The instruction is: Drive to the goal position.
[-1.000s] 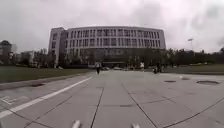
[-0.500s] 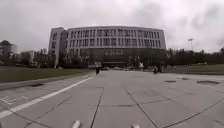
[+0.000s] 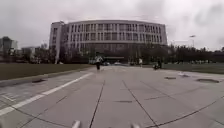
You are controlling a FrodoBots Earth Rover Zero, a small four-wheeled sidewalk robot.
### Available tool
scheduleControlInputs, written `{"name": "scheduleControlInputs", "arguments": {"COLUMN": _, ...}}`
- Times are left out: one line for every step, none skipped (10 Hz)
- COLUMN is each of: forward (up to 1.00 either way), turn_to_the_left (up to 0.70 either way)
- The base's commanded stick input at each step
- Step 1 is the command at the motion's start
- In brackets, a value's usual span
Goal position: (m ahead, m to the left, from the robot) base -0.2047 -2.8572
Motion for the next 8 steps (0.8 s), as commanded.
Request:
{"name": "scheduleControlInputs", "arguments": {"forward": 0.70, "turn_to_the_left": 0.00}}
{"name": "scheduleControlInputs", "arguments": {"forward": 0.70, "turn_to_the_left": 0.00}}
{"name": "scheduleControlInputs", "arguments": {"forward": 0.70, "turn_to_the_left": 0.00}}
{"name": "scheduleControlInputs", "arguments": {"forward": 0.70, "turn_to_the_left": 0.00}}
{"name": "scheduleControlInputs", "arguments": {"forward": 0.70, "turn_to_the_left": 0.00}}
{"name": "scheduleControlInputs", "arguments": {"forward": 0.70, "turn_to_the_left": 0.00}}
{"name": "scheduleControlInputs", "arguments": {"forward": 0.70, "turn_to_the_left": 0.00}}
{"name": "scheduleControlInputs", "arguments": {"forward": 0.70, "turn_to_the_left": 0.00}}
